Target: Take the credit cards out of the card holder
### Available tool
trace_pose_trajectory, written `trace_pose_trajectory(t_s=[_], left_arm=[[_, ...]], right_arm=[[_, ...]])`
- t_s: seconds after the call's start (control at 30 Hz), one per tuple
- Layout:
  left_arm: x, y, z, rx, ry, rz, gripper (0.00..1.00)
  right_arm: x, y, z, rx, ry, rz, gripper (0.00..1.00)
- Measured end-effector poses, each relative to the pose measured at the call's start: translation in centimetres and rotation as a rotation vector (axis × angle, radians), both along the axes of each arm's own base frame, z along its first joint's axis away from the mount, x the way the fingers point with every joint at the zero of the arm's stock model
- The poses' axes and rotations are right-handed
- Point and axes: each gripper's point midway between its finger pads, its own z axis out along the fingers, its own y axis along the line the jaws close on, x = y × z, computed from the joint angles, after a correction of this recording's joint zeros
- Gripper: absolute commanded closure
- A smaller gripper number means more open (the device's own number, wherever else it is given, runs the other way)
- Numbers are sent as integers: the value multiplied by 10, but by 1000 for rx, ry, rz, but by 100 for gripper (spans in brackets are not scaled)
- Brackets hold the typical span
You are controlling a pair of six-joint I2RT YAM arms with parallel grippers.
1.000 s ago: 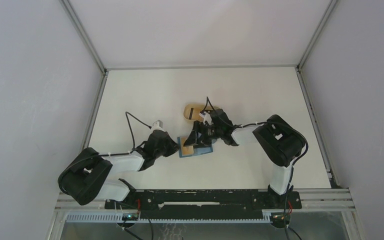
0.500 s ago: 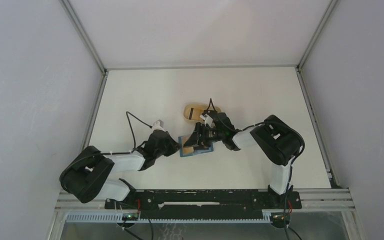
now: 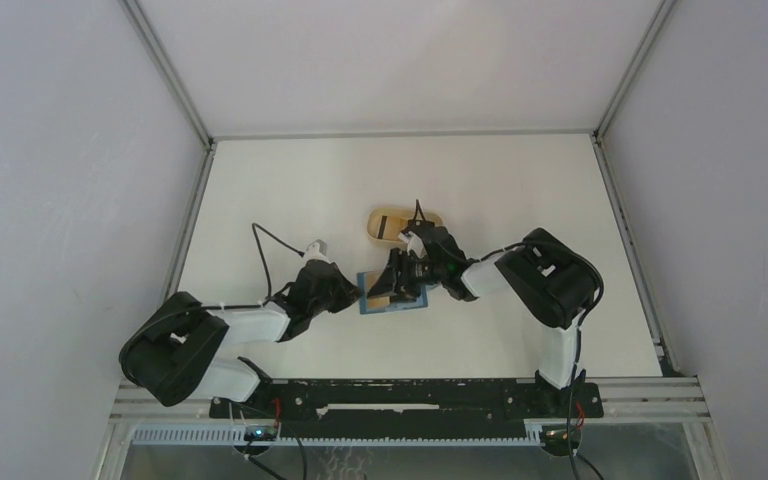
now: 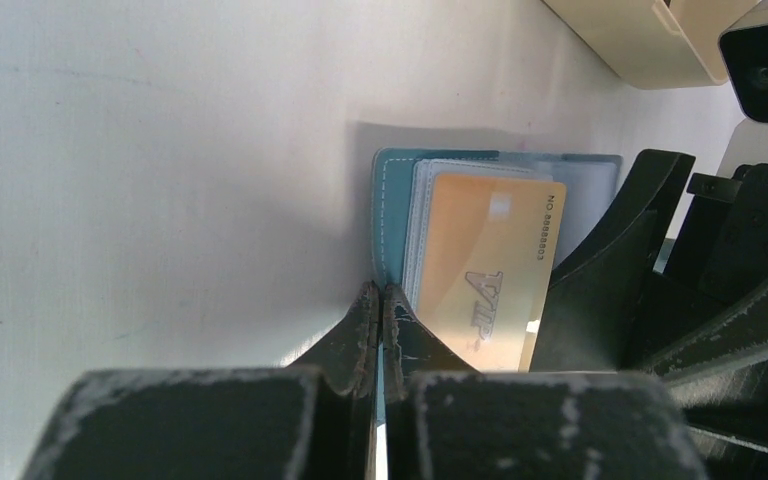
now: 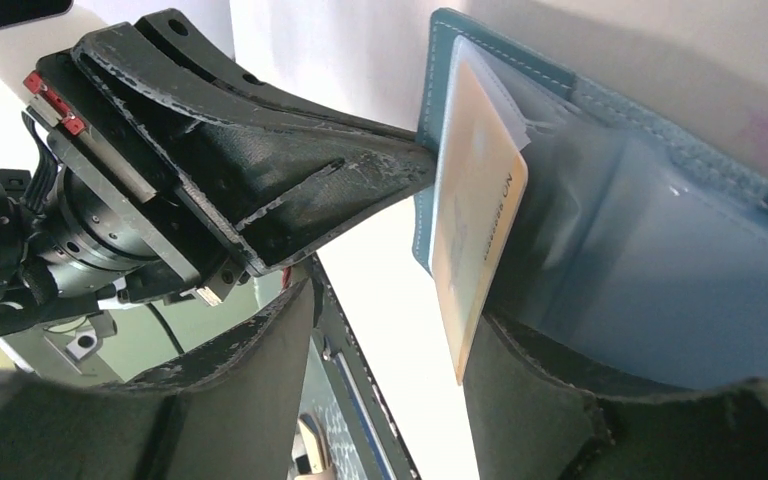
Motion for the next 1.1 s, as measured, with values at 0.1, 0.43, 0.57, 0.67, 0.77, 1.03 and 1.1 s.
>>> trace_pose_trajectory(t_s=[0.1,0.43,0.57,0.67,0.77,1.03,1.1], left_arm=[[0,0,0,0,-1,0,100],[0,0,0,-1,-2,0,100],[0,0,0,-1,-1,0,100],[0,0,0,-1,-1,0,100],[0,0,0,0,-1,0,100],[0,0,0,0,-1,0,100],[0,0,0,0,-1,0,100]], right_arm=[[6,-7,-1,-8,1,-17,41],[23,-35,4,-4,-9,-78,56],[20,-42,-1,-12,3,-80,72],[14,-48,-8,-23,16,-75,91],[10,-59,-16,-44,24,-81,100],[20,-101,6,-88,-48,-179,100],[26,-103,30,-73,-111,-201,100]])
